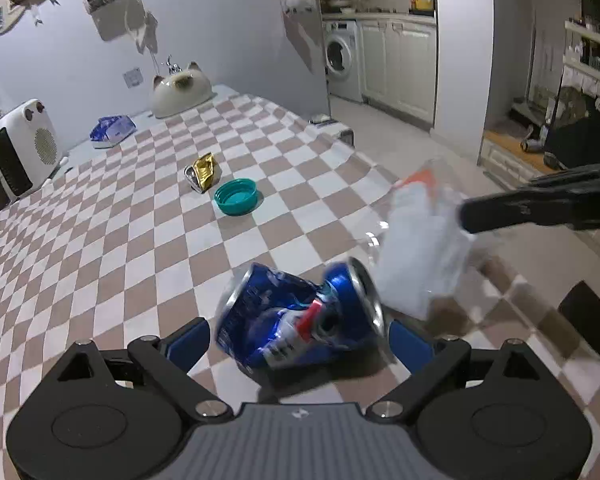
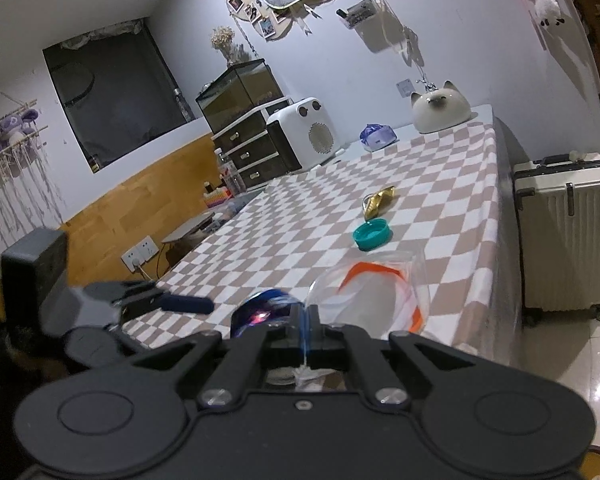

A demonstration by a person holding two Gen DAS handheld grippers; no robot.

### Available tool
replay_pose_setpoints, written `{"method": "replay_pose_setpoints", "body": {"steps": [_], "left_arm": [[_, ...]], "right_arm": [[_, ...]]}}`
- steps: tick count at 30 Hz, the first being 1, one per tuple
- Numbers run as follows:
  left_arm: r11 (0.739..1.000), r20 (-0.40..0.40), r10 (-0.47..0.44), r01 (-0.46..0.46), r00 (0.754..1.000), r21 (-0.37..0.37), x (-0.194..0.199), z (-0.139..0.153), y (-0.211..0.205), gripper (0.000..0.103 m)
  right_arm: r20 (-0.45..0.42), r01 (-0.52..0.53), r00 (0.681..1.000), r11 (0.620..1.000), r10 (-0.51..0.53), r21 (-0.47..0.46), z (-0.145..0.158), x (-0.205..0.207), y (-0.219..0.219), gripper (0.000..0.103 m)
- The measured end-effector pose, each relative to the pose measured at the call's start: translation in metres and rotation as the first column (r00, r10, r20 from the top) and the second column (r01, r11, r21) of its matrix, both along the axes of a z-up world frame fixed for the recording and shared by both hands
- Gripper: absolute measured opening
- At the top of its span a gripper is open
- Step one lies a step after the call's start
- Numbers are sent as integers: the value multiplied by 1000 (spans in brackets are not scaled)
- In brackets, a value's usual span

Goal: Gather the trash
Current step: 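Lift the can and plastic bag with both tools off the table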

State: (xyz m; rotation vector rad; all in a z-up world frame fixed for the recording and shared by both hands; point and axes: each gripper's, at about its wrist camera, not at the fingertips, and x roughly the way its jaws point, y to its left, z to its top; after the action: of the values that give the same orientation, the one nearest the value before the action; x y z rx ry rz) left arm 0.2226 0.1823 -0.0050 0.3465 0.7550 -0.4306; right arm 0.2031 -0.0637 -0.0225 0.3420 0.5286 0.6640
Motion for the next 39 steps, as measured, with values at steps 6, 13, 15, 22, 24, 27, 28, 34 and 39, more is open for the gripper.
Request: {"method": "replay_pose_setpoints", "body": {"steps": [6, 13, 15, 22, 24, 27, 28, 34, 39], "left_arm": [[1000, -35, -31, 30, 999, -8, 19, 5, -1, 102], [1000, -116, -14, 12, 993, -16, 44, 1, -5, 103], [999, -142, -7, 2, 990, -39, 51, -1, -6, 103], [999, -201, 25, -33, 979, -34, 60, -12, -11, 91], [998, -200, 38, -48, 979, -50, 59, -9, -9, 88], [996, -197, 56, -69, 979, -59, 54, -8, -5, 85], [995, -197, 66, -80, 978, -65, 52, -8, -4, 85], [984, -160, 145, -159, 976, -79, 34, -7, 2, 81], [976, -124, 185, -198, 975, -96, 16, -4, 5, 79]], "right_arm": [[-9, -12, 1000, 999, 12, -30, -2, -6, -7, 1], [-39, -42, 998, 997, 40, -68, -8, -18, -12, 2], [-64, -56, 997, 996, 51, -74, -10, -20, -15, 2], [-103, -75, 993, 992, 64, -106, -19, -26, -21, 5], [-111, -77, 992, 993, 67, -91, -20, -27, -24, 14], [-136, -47, 990, 998, 41, -44, -21, -22, -29, 31], [-148, -35, 989, 999, 31, -23, -21, -20, -31, 32], [-280, 58, 960, 993, -28, 98, -27, 3, -40, 33], [-456, 161, 888, 967, -54, 199, -44, 26, -42, 34]]}}
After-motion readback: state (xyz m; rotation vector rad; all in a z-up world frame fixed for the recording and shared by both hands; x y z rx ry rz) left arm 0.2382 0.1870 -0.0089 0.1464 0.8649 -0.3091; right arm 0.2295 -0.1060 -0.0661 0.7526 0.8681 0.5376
